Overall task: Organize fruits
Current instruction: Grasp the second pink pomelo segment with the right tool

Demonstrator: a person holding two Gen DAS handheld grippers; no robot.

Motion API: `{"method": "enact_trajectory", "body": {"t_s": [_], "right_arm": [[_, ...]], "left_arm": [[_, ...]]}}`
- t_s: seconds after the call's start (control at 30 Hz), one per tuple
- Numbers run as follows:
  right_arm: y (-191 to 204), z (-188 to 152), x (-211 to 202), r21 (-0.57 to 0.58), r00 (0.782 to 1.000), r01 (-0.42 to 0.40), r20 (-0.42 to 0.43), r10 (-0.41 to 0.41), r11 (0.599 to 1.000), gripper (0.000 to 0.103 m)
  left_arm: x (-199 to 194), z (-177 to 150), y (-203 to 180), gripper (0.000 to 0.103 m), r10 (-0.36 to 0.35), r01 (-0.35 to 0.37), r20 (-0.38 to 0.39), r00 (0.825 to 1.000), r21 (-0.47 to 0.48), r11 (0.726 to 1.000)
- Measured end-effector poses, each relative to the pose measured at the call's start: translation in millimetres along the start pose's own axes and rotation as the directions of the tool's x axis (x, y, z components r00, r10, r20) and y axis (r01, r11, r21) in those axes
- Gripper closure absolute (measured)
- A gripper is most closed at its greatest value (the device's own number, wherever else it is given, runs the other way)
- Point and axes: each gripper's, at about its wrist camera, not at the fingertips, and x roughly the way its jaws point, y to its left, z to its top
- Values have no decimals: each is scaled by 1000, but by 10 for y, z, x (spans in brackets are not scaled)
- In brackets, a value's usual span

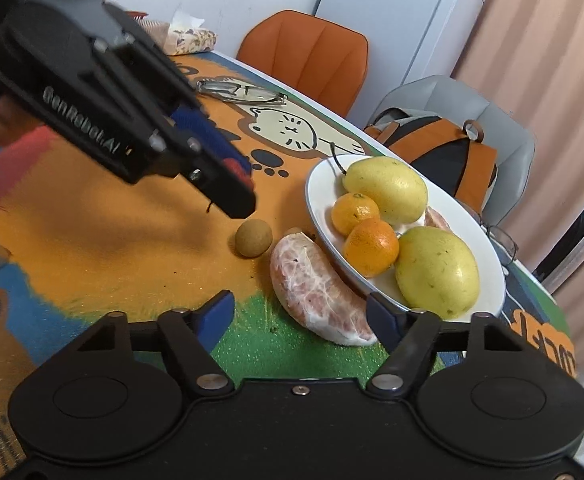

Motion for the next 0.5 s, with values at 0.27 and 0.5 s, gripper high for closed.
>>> {"method": "enact_trajectory", "body": {"t_s": [0.27,0.5], "right_arm": [[153,1,110,-35,999,48,1,-48,998,45],[251,2,137,-25,995,96,3,-96,995,50]], "left_arm": [[39,19,43,80,2,-2,-6,1000,-11,1000],[27,-19,85,80,-6,6,-9,1000,-21,1000]]}}
